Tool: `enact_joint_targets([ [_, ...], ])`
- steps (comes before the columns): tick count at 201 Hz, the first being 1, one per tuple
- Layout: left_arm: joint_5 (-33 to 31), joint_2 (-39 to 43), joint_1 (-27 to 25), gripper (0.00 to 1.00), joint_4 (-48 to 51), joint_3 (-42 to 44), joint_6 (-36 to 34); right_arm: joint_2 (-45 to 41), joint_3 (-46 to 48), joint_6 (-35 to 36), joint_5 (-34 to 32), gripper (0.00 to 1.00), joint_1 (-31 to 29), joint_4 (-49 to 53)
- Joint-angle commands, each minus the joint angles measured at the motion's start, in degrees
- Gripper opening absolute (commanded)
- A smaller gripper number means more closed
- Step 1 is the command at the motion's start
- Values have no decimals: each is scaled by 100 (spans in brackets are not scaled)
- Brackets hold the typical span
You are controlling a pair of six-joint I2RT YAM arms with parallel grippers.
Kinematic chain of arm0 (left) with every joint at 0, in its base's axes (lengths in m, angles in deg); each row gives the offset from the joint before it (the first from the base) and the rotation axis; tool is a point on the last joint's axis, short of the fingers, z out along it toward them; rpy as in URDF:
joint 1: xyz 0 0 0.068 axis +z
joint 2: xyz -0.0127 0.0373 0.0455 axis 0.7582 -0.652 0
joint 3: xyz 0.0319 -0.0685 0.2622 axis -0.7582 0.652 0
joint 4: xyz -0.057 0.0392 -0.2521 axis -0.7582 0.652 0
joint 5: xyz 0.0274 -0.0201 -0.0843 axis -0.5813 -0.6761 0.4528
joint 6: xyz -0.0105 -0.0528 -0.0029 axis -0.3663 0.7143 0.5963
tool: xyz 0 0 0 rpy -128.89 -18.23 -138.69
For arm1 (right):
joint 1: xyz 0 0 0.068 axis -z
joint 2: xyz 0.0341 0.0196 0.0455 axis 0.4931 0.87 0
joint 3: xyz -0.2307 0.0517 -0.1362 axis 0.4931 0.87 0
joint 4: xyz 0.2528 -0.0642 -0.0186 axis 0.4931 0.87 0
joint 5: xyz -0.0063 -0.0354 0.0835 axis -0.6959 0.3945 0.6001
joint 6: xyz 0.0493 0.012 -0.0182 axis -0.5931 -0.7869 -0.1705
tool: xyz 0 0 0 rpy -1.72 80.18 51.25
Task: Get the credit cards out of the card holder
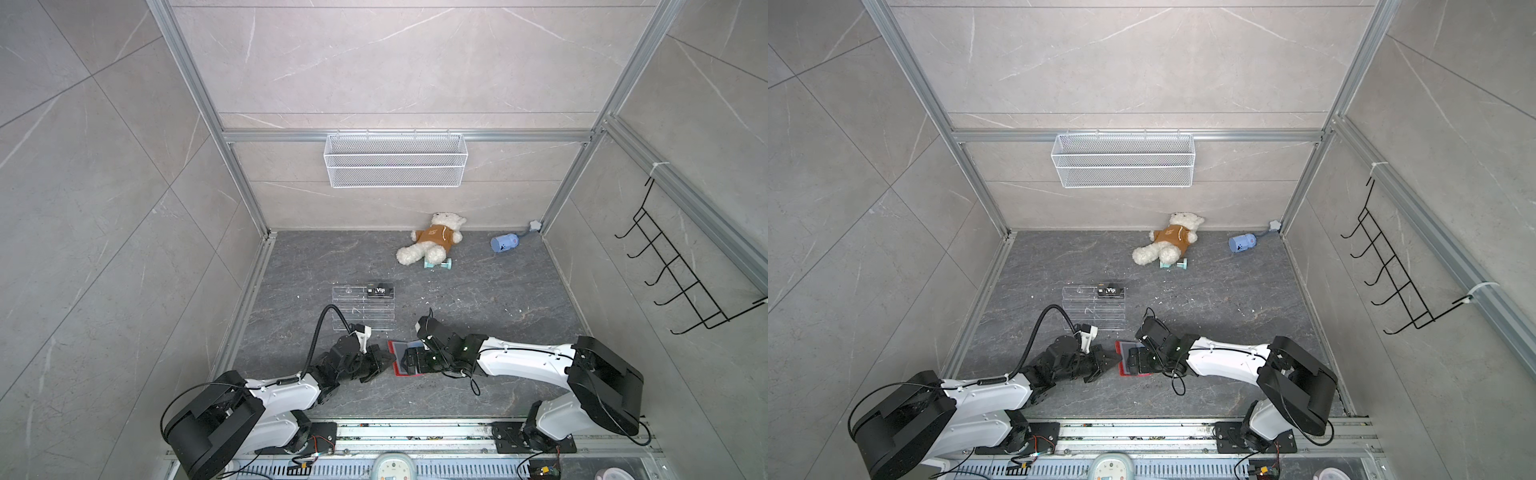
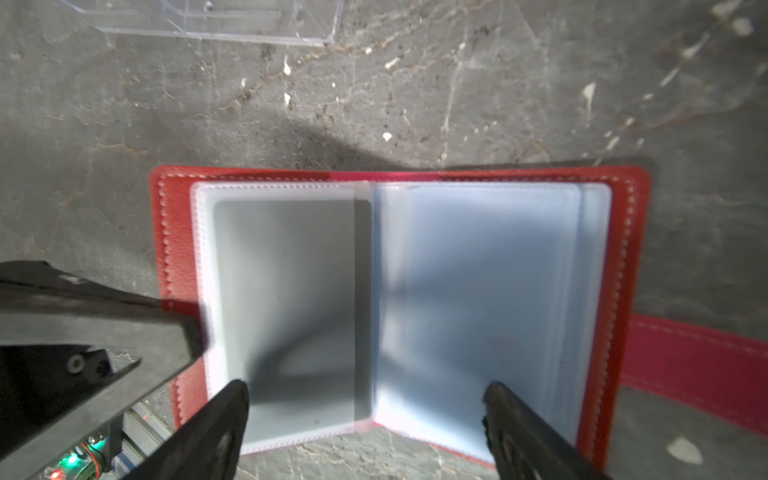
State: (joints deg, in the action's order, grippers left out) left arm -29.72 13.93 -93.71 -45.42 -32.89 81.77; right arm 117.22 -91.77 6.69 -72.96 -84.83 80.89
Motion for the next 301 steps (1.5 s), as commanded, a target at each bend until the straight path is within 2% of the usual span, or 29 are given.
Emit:
enact_joint_targets([
  [1,-20,101,-28,0,-98,10,-159,-316,95,-91,43,92,-50,-262],
  [138,-35,52,-48,0,-104,-24,-180,190,-23,-161,50,93,-210,-228],
  [301,15,5,-76,0,-76,-15,-243,102,-186,-251,-514,84,-219,399],
])
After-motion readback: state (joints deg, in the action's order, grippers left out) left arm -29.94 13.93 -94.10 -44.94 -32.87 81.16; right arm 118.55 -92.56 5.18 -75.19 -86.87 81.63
